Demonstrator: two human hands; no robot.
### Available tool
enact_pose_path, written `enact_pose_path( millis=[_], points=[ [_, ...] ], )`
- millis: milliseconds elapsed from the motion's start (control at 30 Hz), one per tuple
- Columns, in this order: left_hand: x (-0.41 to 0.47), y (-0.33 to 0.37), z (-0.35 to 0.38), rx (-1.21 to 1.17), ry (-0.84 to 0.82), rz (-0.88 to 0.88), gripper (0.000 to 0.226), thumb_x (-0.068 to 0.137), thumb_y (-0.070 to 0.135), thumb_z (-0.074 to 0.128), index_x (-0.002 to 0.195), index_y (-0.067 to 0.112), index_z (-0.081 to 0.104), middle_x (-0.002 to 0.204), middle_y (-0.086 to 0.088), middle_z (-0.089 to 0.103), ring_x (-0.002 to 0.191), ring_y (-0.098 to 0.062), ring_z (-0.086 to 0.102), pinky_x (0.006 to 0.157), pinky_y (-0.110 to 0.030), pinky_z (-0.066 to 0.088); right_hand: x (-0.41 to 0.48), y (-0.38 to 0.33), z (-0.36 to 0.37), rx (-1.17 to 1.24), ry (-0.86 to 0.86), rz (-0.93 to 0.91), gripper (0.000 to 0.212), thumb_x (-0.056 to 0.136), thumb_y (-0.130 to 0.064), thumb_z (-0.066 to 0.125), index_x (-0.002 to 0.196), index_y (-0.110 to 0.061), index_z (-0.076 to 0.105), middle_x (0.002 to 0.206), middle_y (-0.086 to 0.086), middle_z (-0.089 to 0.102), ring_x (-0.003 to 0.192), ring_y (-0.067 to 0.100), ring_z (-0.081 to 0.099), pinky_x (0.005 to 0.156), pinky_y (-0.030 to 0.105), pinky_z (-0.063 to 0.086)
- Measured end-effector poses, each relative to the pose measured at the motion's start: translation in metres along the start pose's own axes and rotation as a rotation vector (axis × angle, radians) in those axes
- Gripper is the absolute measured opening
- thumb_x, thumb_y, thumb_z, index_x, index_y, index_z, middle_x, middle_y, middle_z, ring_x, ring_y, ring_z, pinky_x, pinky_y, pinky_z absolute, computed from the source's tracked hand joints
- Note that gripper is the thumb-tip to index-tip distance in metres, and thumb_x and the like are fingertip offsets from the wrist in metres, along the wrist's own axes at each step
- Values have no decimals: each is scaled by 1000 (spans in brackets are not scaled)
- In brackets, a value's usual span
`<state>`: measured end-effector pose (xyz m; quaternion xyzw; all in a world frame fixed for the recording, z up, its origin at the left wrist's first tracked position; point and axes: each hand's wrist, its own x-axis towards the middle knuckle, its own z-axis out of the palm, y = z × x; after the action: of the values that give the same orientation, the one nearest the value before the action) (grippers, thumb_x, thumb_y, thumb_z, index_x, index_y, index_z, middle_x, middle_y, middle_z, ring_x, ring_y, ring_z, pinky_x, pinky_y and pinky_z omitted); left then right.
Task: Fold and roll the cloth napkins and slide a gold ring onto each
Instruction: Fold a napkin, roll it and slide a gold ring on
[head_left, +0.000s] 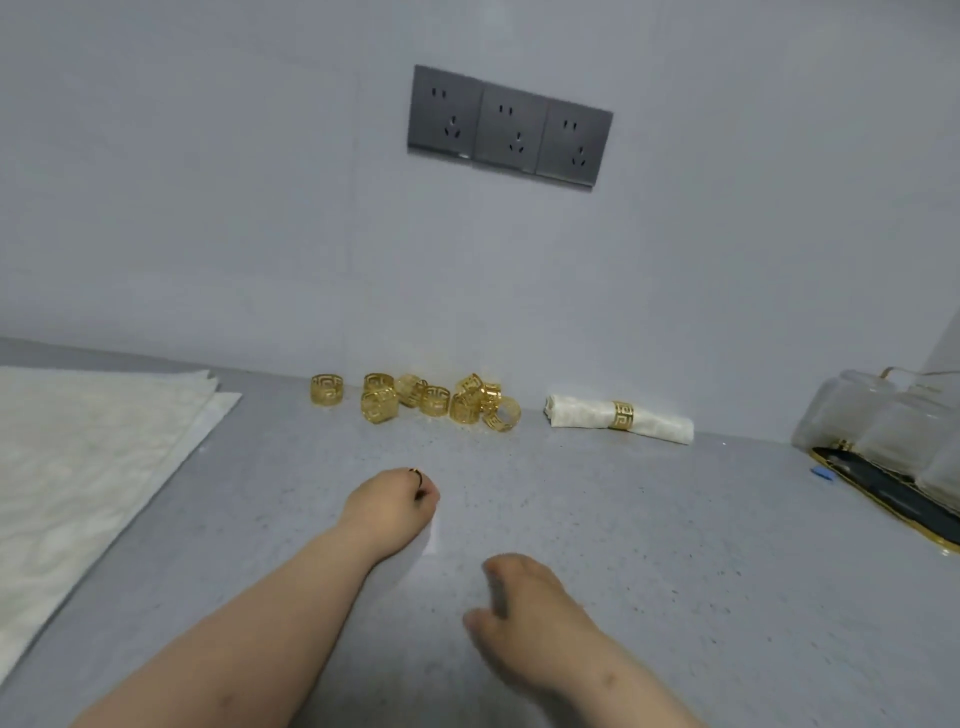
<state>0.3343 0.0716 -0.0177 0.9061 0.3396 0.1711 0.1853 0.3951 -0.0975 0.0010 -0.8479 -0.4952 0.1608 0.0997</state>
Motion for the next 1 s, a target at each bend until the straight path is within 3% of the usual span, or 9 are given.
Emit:
enact_pose_path(
  millis=[67, 133, 300, 367, 500, 700, 800, 900, 1000],
  points=[
    [-17, -5, -9, -3, -84, 46, 26, 94, 21, 44, 113, 18, 61, 122, 0, 59, 116, -18, 52, 94, -25, 40, -3, -7, 16, -75, 2, 57, 60, 96, -43, 31, 147, -18, 12, 156, 8, 4, 144, 23, 3, 116, 32, 4],
    [-44, -15, -27, 2, -103, 57, 29, 94, 22, 43, 119, 18, 58, 128, 2, 56, 117, -15, 51, 95, -21, 38, -7, -13, 27, -112, 73, 93, 60, 97, -46, 22, 148, -21, 6, 156, 7, -3, 144, 21, -3, 116, 33, -3],
    [-116, -56, -68, -32, -91, 30, 23, 90, 28, 54, 112, 27, 60, 123, 7, 57, 117, -9, 50, 96, -17, 35, -16, -14, 34, -128, 160, 98, 58, 97, -46, 19, 148, -20, 11, 156, 5, 2, 144, 18, 3, 116, 31, 1],
    [-156, -79, -86, -33, -90, 27, 14, 88, 29, 57, 97, 41, 56, 114, 14, 57, 114, -4, 51, 95, -14, 35, -18, -15, 37, -140, 171, 89, 58, 98, -46, 20, 148, -18, 12, 156, 6, 4, 144, 19, 6, 116, 31, 4],
    [-230, -119, -115, -88, -32, -32, 22, 83, 28, 65, 84, 46, 52, 99, 22, 56, 79, 7, 59, 68, -8, 43, -21, -17, 38, -160, 197, 97, 57, 98, -46, 21, 147, -17, 16, 156, 6, 10, 143, 20, 12, 116, 31, 10],
    [-286, -147, -135, -151, 18, -130, 36, 39, 63, 54, 72, 50, 61, 86, 48, 54, 90, 29, 48, 76, 7, 32, -22, -19, 37, -175, 206, 104, 56, 98, -45, 24, 145, -15, 21, 155, 7, 15, 142, 21, 16, 116, 30, 14],
    [-286, -144, -132, -121, 65, -149, 34, 61, 45, 74, 85, 48, 50, 95, 35, 51, 93, 14, 52, 77, 1, 34, -24, -20, 38, -173, 217, 102, 55, 98, -44, 25, 145, -14, 23, 154, 7, 16, 142, 21, 17, 115, 29, 15],
    [-280, -137, -128, -10, 121, -132, 33, 77, 38, 70, 84, 50, 40, 93, 34, 45, 96, 8, 47, 75, -2, 35, -25, -20, 39, -177, 229, 98, 54, 98, -43, 25, 144, -15, 24, 154, 6, 17, 142, 21, 18, 115, 29, 15],
    [-274, -129, -122, 98, 234, -118, 22, 83, 40, 60, 69, 46, 44, 86, 27, 52, 82, 6, 50, 65, -4, 33, -24, -19, 39, -182, 238, 97, 54, 98, -43, 25, 144, -15, 24, 154, 6, 18, 142, 21, 18, 114, 29, 15]
  ],
)
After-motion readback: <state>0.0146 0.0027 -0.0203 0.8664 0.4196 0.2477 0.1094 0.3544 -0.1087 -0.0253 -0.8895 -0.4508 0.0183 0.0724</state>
